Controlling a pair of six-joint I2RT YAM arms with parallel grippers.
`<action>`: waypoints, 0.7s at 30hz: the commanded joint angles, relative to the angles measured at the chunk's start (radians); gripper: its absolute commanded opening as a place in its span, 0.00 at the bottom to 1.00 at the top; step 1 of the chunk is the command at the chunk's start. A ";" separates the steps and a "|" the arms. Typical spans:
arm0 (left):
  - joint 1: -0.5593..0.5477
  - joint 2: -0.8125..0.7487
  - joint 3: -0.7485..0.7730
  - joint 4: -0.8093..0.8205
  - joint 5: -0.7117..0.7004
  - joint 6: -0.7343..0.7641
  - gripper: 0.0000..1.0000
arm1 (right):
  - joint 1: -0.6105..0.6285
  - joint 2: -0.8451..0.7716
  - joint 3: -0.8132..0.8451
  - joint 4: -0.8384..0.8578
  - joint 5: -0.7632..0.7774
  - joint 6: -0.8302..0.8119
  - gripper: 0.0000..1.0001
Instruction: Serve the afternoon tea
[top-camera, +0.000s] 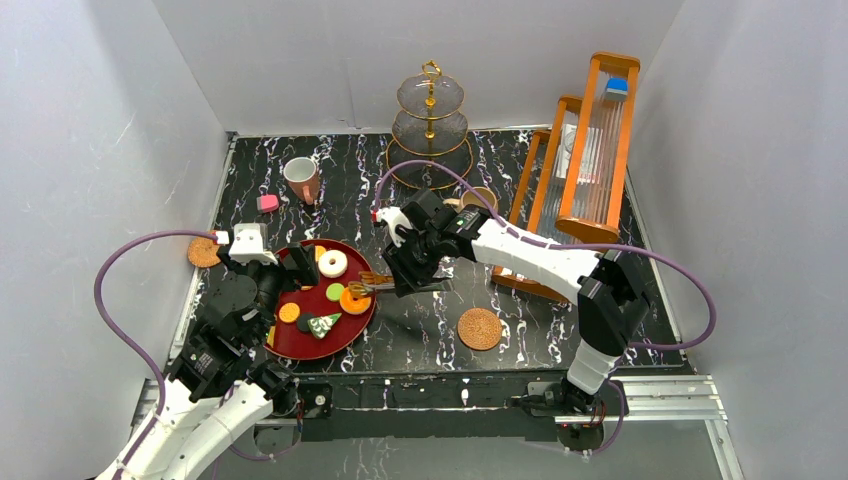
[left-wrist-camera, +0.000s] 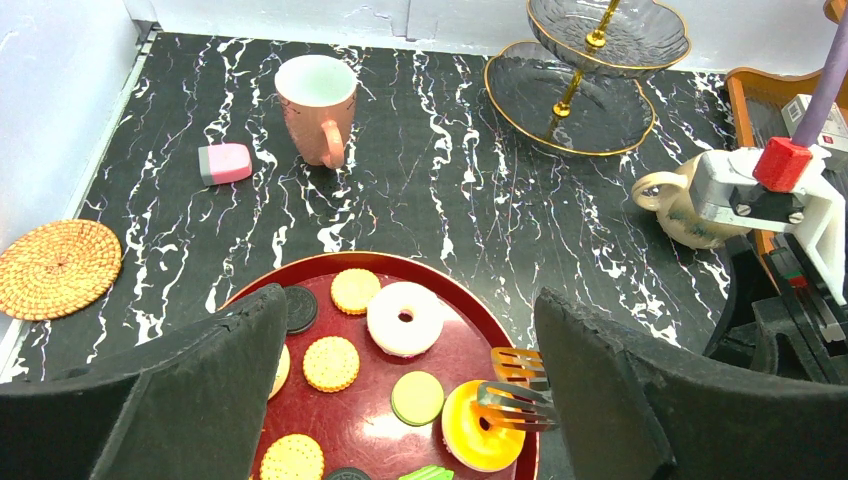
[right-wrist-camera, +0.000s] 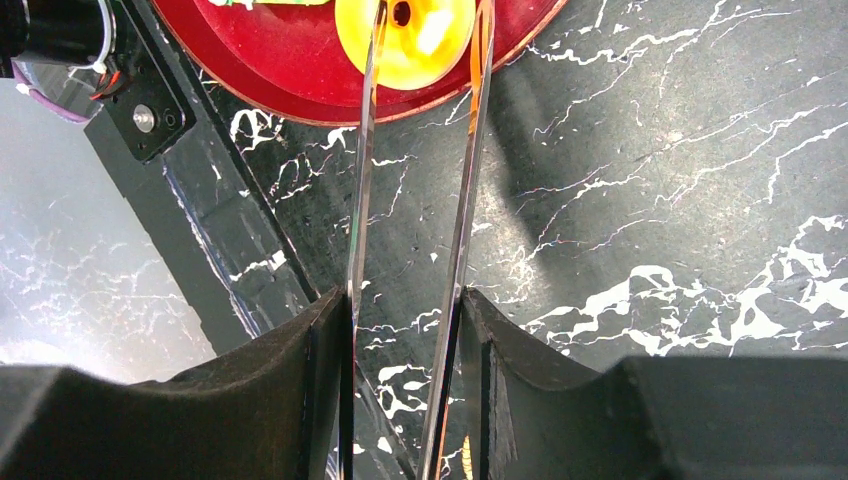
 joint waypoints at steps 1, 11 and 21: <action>-0.004 -0.011 -0.001 0.021 -0.027 0.005 0.91 | 0.004 0.002 0.057 -0.035 -0.007 -0.020 0.51; -0.004 -0.017 0.001 0.016 -0.031 0.004 0.91 | 0.004 0.054 0.084 -0.057 -0.051 -0.027 0.50; -0.004 -0.025 -0.001 0.017 -0.039 0.001 0.91 | 0.004 0.025 0.094 -0.049 -0.023 -0.021 0.39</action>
